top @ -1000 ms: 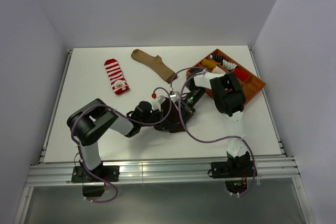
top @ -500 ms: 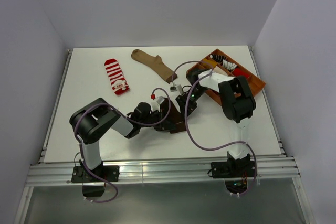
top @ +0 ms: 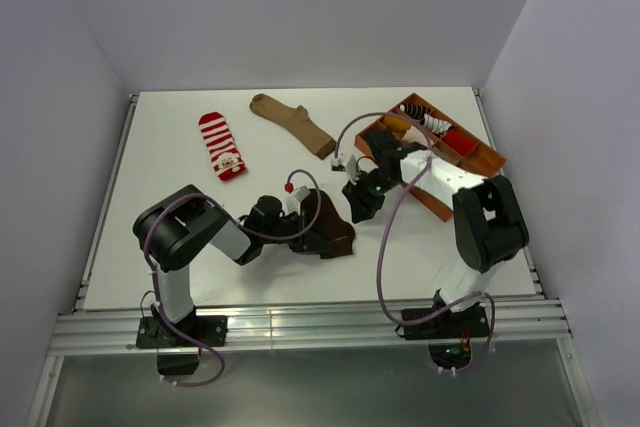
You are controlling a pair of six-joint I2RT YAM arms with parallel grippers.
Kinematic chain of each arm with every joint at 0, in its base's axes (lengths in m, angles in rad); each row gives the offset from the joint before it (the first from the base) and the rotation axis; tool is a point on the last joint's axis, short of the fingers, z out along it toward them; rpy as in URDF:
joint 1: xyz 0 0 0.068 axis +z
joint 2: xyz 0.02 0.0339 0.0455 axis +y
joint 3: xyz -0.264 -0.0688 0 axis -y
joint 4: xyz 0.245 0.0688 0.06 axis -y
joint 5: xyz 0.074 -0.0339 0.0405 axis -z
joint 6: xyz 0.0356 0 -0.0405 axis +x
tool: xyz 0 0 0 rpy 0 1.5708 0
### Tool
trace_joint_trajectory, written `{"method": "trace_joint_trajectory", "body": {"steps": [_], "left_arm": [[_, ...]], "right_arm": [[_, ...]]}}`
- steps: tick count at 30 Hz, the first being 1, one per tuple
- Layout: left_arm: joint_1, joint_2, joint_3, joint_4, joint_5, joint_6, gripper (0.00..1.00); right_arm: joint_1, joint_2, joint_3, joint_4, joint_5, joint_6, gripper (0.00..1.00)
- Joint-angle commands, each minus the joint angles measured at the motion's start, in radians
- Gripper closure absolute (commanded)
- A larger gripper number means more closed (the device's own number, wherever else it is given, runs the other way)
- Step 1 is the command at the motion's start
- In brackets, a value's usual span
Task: Roll the socks
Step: Roll the sock at the center of the board.
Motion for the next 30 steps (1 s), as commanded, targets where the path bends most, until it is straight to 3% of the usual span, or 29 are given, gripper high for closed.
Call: {"method": "trace_joint_trajectory", "body": {"steps": [1,6,11,20,30], "left_arm": [[0.029,0.078,-0.064,-0.183,0.040,0.022,1.00],[0.066,0.100,-0.064,-0.163,0.129,-0.013,1.00],[0.080,0.115,-0.006,-0.275,0.164,0.002,1.00],[0.097,0.160,0.053,-0.384,0.238,-0.031,1.00],[0.107,0.195,0.060,-0.396,0.259,-0.038,1.00]], "right_arm": [[0.054,-0.137,-0.103,0.121,0.107,-0.071,0.53],[0.212,-0.310,-0.319,0.305,0.219,-0.122,0.48],[0.298,-0.445,-0.426,0.393,0.242,-0.157,0.41],[0.444,-0.458,-0.518,0.461,0.322,-0.177,0.40],[0.570,-0.424,-0.549,0.524,0.423,-0.179,0.40]]}}
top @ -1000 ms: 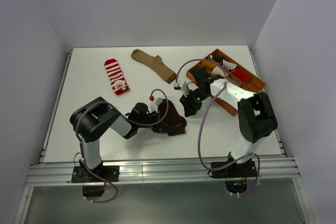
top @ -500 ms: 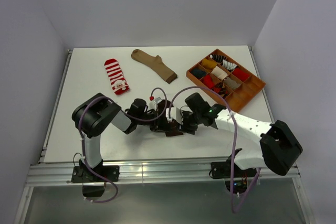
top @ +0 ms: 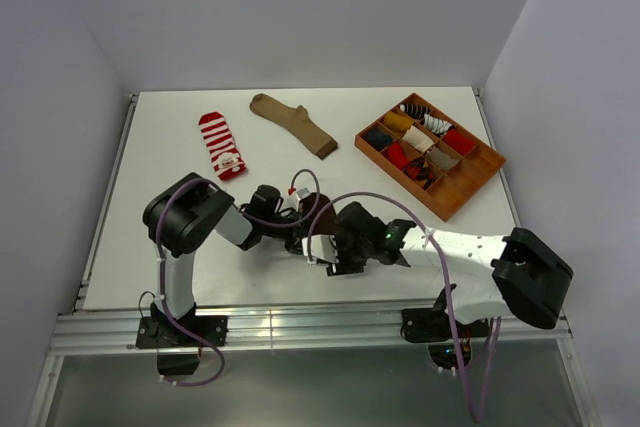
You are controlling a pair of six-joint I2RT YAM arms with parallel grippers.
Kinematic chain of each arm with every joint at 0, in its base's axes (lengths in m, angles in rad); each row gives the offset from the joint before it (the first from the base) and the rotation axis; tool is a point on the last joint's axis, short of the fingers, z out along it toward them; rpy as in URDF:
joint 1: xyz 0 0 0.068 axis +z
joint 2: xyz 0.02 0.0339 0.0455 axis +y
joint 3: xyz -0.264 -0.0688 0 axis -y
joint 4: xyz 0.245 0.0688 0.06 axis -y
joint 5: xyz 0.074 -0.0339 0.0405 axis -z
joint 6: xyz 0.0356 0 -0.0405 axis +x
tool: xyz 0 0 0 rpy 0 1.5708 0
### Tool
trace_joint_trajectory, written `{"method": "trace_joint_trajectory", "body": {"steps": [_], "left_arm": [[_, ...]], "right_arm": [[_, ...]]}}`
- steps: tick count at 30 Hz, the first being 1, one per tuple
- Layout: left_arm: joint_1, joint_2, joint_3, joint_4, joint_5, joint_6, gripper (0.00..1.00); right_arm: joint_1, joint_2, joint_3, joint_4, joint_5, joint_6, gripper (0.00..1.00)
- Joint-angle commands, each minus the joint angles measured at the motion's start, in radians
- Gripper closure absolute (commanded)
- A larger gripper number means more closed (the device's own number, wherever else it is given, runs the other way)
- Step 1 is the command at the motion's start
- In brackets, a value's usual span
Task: Roll the socks
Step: Roll the sock at the center of the board.
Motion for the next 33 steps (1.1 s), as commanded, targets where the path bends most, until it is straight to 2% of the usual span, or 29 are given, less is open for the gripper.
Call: {"method": "trace_joint_trajectory", "body": {"steps": [1,6,10,13,14,16,19,28,33], "left_arm": [[-0.007,0.077,-0.048,-0.231,-0.091,0.078,1.00],[-0.008,0.078,-0.046,-0.239,-0.087,0.085,1.00],[-0.008,0.078,-0.043,-0.247,-0.085,0.089,1.00],[-0.007,0.078,-0.042,-0.251,-0.085,0.092,1.00],[-0.008,0.078,-0.042,-0.248,-0.080,0.092,1.00],[-0.008,0.078,-0.042,-0.250,-0.080,0.094,1.00],[-0.007,0.069,-0.043,-0.247,-0.080,0.097,1.00],[-0.008,0.009,-0.033,-0.290,-0.117,0.132,0.99],[-0.007,-0.029,-0.029,-0.314,-0.148,0.154,0.95]], "right_arm": [[0.033,0.010,-0.007,0.065,0.052,-0.012,0.40],[0.054,0.058,0.004,0.069,0.082,-0.014,0.42],[0.063,0.096,0.015,0.068,0.097,-0.011,0.48],[0.066,0.117,0.019,0.066,0.106,-0.006,0.57],[0.066,0.121,0.025,0.063,0.109,-0.005,0.65],[0.065,0.133,0.031,0.057,0.112,0.000,0.73],[0.066,0.142,0.035,0.046,0.109,0.000,0.79],[0.060,0.164,0.071,-0.059,0.049,0.000,0.87],[0.048,0.185,0.100,-0.116,0.011,0.000,0.88]]}}
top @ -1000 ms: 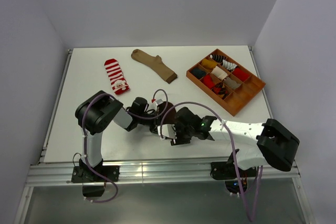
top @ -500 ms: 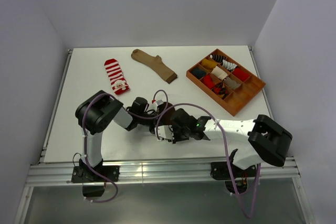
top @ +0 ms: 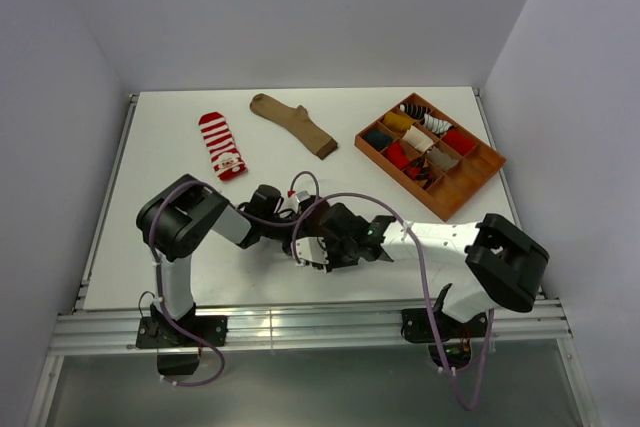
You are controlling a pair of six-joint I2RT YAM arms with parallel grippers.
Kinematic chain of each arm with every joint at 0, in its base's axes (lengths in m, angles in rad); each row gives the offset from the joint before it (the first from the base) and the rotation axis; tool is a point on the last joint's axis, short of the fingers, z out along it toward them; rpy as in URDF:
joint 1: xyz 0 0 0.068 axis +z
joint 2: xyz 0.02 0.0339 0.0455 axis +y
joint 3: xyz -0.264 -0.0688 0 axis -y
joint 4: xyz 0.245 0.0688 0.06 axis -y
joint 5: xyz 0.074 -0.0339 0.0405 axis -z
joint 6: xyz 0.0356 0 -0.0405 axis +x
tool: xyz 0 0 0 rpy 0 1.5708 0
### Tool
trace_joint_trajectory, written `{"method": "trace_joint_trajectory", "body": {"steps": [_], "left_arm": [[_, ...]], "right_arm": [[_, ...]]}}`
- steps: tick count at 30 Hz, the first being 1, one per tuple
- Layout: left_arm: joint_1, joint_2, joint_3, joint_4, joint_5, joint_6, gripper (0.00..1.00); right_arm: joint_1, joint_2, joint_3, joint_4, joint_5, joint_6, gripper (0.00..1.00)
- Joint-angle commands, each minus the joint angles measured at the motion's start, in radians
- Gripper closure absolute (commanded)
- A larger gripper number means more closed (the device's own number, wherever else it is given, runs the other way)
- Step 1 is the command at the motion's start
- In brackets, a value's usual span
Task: Roll the socks
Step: Roll the sock at the center of the board.
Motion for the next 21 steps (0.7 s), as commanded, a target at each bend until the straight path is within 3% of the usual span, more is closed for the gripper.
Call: {"method": "trace_joint_trajectory", "body": {"steps": [1,10,21], "left_arm": [[-0.010,0.008,-0.038,-0.186,-0.167,0.119,0.93],[-0.002,-0.070,-0.064,-0.174,-0.236,0.120,0.78],[0.024,-0.196,-0.107,-0.119,-0.346,0.079,0.76]], "right_arm": [[-0.013,0.038,0.021,-0.108,-0.065,0.011,0.88],[-0.078,0.076,0.091,-0.221,-0.182,-0.001,0.89],[-0.305,0.216,0.313,-0.512,-0.441,-0.101,0.89]]}}
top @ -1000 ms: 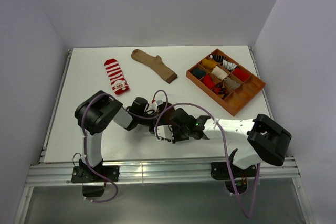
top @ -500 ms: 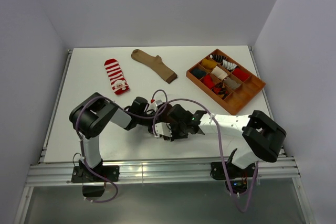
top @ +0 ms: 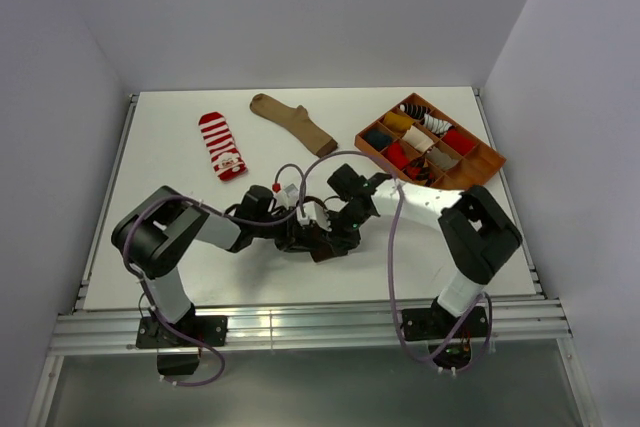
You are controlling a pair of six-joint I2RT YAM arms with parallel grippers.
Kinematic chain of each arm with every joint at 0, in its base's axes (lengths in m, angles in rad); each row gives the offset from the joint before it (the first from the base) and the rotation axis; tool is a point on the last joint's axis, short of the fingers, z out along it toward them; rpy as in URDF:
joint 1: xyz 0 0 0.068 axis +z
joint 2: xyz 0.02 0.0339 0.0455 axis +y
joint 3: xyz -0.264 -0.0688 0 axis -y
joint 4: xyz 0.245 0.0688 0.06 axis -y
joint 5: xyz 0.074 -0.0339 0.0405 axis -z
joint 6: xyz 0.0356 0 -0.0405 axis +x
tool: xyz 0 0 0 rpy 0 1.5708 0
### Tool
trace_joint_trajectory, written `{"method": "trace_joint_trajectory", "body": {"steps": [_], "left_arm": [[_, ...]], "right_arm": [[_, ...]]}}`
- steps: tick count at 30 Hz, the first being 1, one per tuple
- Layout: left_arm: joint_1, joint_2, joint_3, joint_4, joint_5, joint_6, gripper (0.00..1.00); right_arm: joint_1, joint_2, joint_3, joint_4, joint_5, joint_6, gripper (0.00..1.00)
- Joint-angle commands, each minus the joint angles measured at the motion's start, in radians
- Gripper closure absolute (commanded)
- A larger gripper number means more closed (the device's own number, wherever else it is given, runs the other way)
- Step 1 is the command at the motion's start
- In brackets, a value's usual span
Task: Roll the socks
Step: Roll the sock at the center of the board.
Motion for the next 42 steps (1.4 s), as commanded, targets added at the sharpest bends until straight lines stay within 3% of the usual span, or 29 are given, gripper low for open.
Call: {"method": "trace_joint_trajectory", "body": {"steps": [1,13,19,25,30,42], "left_arm": [[0.020,-0.035,-0.031,-0.048,-0.117,0.042,0.76],[0.013,-0.274,-0.158,0.055,-0.292,0.129,0.71],[-0.072,-0.380,-0.207,0.142,-0.403,0.215,0.68],[-0.140,-0.304,-0.118,0.144,-0.380,0.313,0.65],[-0.157,-0.201,-0.055,0.181,-0.324,0.341,0.57],[-0.201,-0.052,-0.043,0.322,-0.240,0.283,0.49]], "right_arm": [[-0.066,0.070,0.098,-0.253,-0.090,-0.059,0.89],[-0.160,0.398,0.399,-0.612,-0.250,-0.132,0.88],[-0.200,0.516,0.503,-0.710,-0.284,-0.127,0.88],[-0.215,0.601,0.568,-0.753,-0.302,-0.103,0.88],[-0.227,0.639,0.598,-0.784,-0.308,-0.098,0.88],[-0.264,0.701,0.644,-0.824,-0.339,-0.081,0.88]]}}
